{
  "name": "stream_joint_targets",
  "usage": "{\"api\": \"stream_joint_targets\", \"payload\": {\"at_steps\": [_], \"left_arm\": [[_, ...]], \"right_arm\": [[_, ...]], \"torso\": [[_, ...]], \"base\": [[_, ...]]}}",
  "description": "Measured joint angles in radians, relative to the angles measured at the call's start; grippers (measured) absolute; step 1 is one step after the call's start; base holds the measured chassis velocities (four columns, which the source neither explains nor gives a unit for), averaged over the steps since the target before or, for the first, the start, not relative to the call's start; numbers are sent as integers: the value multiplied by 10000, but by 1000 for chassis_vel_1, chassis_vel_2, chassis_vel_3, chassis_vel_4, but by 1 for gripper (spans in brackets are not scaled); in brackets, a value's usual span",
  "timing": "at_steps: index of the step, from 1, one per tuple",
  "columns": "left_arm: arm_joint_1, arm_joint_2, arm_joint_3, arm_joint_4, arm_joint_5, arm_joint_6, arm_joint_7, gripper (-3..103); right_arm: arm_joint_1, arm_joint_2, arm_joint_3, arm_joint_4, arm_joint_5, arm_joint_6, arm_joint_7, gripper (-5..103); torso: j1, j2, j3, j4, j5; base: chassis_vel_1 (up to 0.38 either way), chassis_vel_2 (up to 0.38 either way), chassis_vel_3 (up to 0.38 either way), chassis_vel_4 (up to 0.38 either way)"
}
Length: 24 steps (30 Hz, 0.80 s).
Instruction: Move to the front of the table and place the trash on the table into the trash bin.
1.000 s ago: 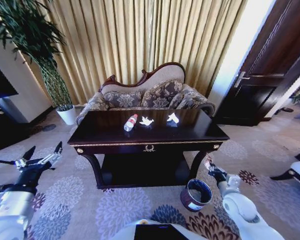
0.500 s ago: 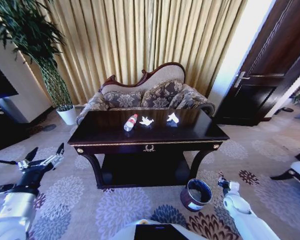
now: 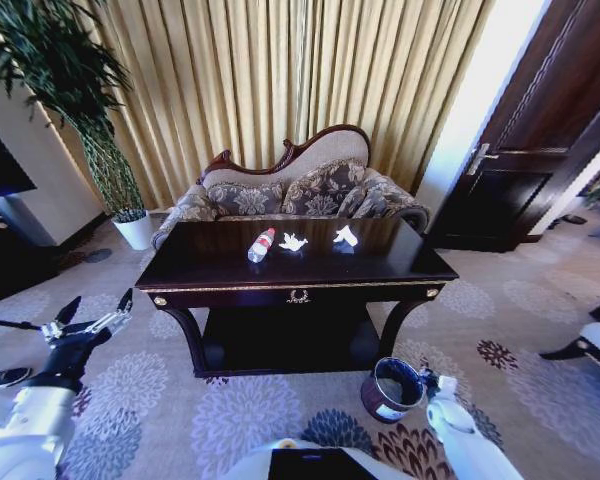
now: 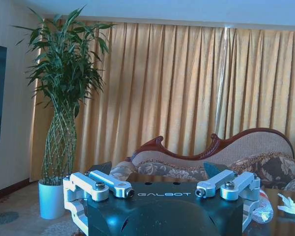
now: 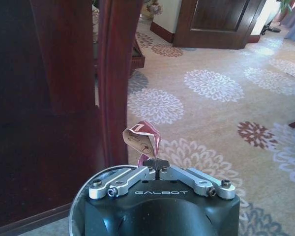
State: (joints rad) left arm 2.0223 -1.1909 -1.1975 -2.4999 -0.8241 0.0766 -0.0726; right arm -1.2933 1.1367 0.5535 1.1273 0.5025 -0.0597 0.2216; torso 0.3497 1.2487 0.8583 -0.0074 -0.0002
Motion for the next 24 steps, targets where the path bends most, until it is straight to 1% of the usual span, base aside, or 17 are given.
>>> {"api": "stream_joint_targets", "payload": {"at_steps": [3,4,6,10,12,13,14,15,16,19,20,21,22,24], "left_arm": [[26,-14,-4,0,12,-50,20,100],[31,34,-13,0,13,-81,27,100],[30,55,-15,0,13,-84,27,100],[-1,91,54,0,17,-85,32,100],[-17,92,87,0,31,-85,34,100],[-30,92,118,0,46,-86,37,100],[-30,92,118,0,46,-86,37,100],[-34,92,122,0,50,-86,37,100],[-36,91,121,0,51,-86,37,100],[-30,82,72,0,47,-86,37,100],[-30,82,72,0,47,-86,37,100],[-28,77,57,0,42,-88,38,100],[-28,73,48,0,40,-88,39,100],[-28,62,47,0,36,-89,40,100]], "right_arm": [[-12,99,-22,83,-156,-33,2,-1],[-40,123,-13,144,-232,-61,2,15],[-39,123,6,147,-235,-66,1,15],[-69,112,50,206,-244,-73,5,37],[-79,109,55,218,-250,-75,6,37],[-88,106,57,239,-256,-76,8,47],[-88,106,57,239,-256,-76,8,47],[-93,101,57,249,-268,-77,9,53],[-95,98,57,266,-291,-78,9,53],[-99,84,42,336,-348,-82,10,70],[-99,84,42,336,-348,-82,10,70],[-99,84,35,366,-351,-83,11,75],[-99,83,26,378,-352,-85,12,75],[-100,84,-3,393,-365,-87,15,86]], "torso": [[0,0,0,0,1],[0,0,0,-1,1],[0,0,0,-1,1],[0,0,0,-1,1],[0,0,0,-1,0],[0,0,0,-2,2],[0,0,0,-2,2],[0,0,0,-1,2],[0,0,0,-1,2],[0,0,0,-1,1],[0,0,0,-1,1],[0,0,0,-1,1],[0,0,0,-1,1],[0,1,0,-1,2]], "base": [[0,0,0,0],[0,0,0,0],[0,0,0,0],[0,0,0,0],[0,0,0,0],[0,0,0,0],[0,0,0,0],[0,0,0,0],[0,0,0,0],[0,0,0,0],[0,0,0,0],[0,0,0,0],[0,0,0,0],[0,0,0,0]]}}
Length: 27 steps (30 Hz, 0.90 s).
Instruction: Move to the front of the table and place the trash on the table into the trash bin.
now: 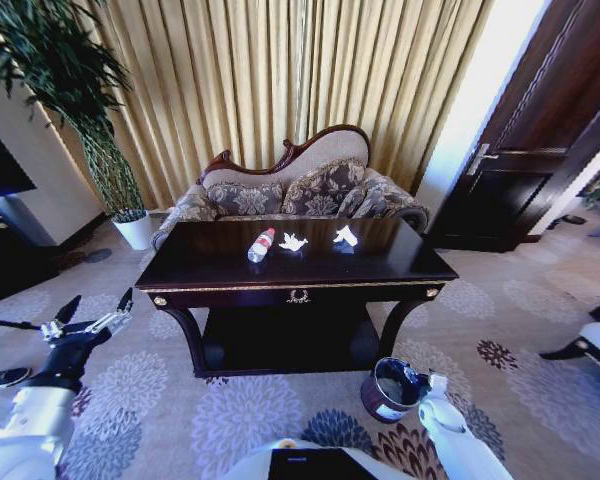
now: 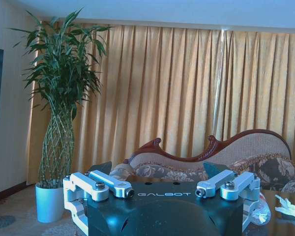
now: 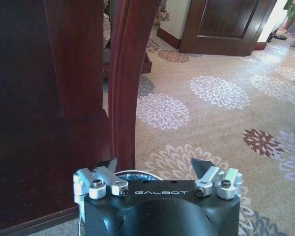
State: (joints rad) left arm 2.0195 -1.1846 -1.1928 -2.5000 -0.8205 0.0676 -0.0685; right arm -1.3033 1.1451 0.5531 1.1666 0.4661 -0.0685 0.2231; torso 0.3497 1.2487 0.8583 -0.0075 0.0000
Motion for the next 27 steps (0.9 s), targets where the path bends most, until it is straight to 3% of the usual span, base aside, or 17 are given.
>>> {"api": "stream_joint_targets", "payload": {"at_steps": [4,15,20,27], "left_arm": [[-4,-14,17,0,-1,0,2,100],[-26,-41,87,0,0,-3,4,100],[-53,-40,88,0,-30,-17,3,100],[-164,15,126,0,-78,-25,-20,100]], "right_arm": [[-1,0,-15,0,-19,-3,6,99],[-156,-22,82,335,160,-307,27,100],[-688,-193,465,2125,834,-543,29,100],[-1831,-904,1168,6321,1214,-848,-55,100]], "torso": [[0,0,0,0,0],[0,-1,0,-1,1],[0,0,0,0,1],[0,0,0,-1,0]], "base": [[0,0,0,0],[0,0,0,0],[0,0,0,0],[0,0,0,0]]}}
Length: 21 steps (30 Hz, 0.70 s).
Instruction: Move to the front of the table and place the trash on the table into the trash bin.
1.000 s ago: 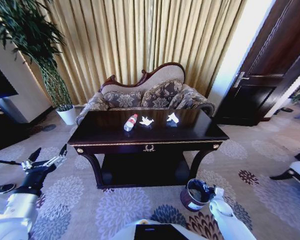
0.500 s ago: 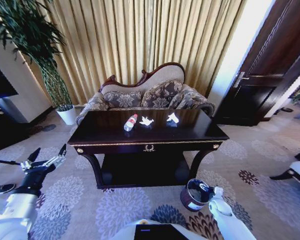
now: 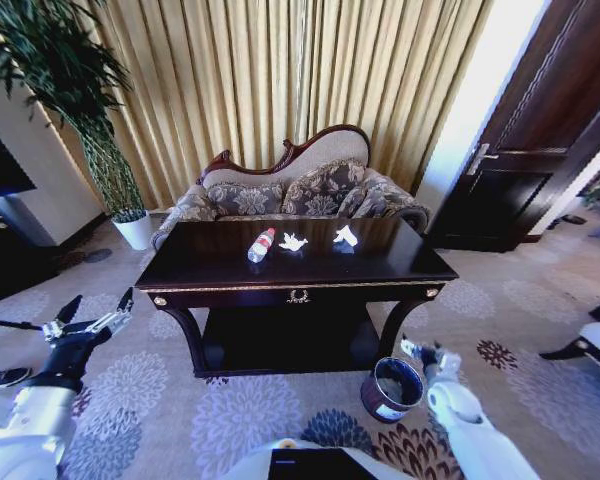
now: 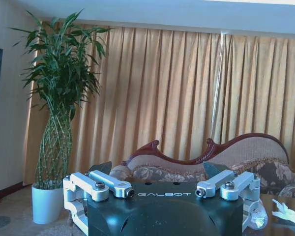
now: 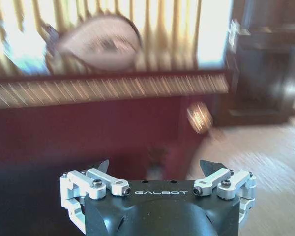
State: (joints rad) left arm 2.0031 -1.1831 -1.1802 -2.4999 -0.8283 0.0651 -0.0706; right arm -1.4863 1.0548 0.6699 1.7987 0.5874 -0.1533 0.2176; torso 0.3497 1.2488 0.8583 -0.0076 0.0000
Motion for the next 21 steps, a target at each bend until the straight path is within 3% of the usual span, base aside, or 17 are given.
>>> {"api": "stream_joint_targets", "payload": {"at_steps": [1,5,12,21], "left_arm": [[0,0,0,0,0,0,0,100],[-138,-9,140,0,1,22,-31,100],[-210,-36,109,0,5,39,-39,100],[-125,10,-48,0,2,46,-45,100]], "right_arm": [[0,0,0,0,0,0,0,100],[-419,-477,269,3209,1238,-1185,541,100],[-509,-1011,321,5005,1321,-1362,525,100],[-563,-910,224,5691,1168,-1359,361,100]], "torso": [[0,0,0,0,0],[0,0,-1,3,-3],[0,0,0,1,0],[-1,0,0,1,0]], "base": [[0,0,0,0],[0,0,0,0],[0,0,0,0],[0,0,0,0]]}}
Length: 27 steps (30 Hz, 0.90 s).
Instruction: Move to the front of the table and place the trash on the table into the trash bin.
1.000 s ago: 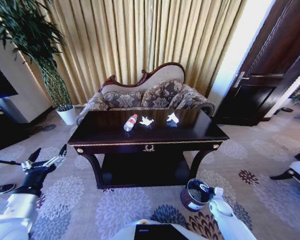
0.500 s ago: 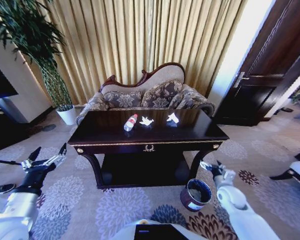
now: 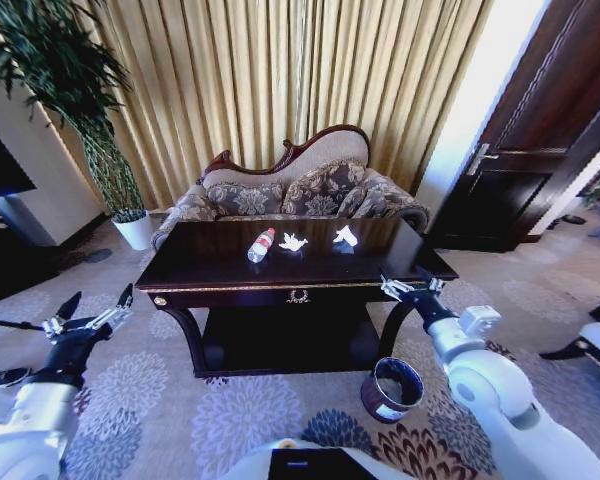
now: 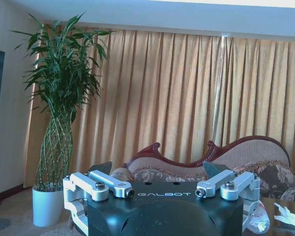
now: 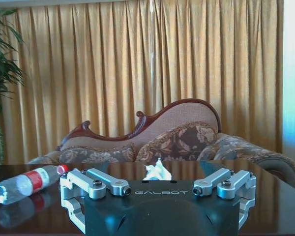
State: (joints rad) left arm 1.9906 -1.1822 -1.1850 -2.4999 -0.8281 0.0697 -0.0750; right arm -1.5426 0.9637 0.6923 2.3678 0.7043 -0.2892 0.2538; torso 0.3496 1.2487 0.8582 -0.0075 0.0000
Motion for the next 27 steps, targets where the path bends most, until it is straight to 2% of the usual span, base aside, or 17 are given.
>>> {"api": "stream_joint_targets", "payload": {"at_steps": [6,18,27], "left_arm": [[-17,110,-59,0,-13,21,-5,100],[-29,111,-154,0,-111,236,-11,100],[-46,81,-124,0,-111,240,-5,100]], "right_arm": [[15,134,-29,-61,26,49,-486,100],[66,154,-88,-122,22,78,-580,100],[-12,213,-93,-158,-180,87,-574,100]], "torso": [[1,0,1,0,0],[-2,1,-1,-1,0],[-1,-2,2,0,1]], "base": [[0,0,0,0],[-30,28,18,-25],[-176,188,191,-177]]}}
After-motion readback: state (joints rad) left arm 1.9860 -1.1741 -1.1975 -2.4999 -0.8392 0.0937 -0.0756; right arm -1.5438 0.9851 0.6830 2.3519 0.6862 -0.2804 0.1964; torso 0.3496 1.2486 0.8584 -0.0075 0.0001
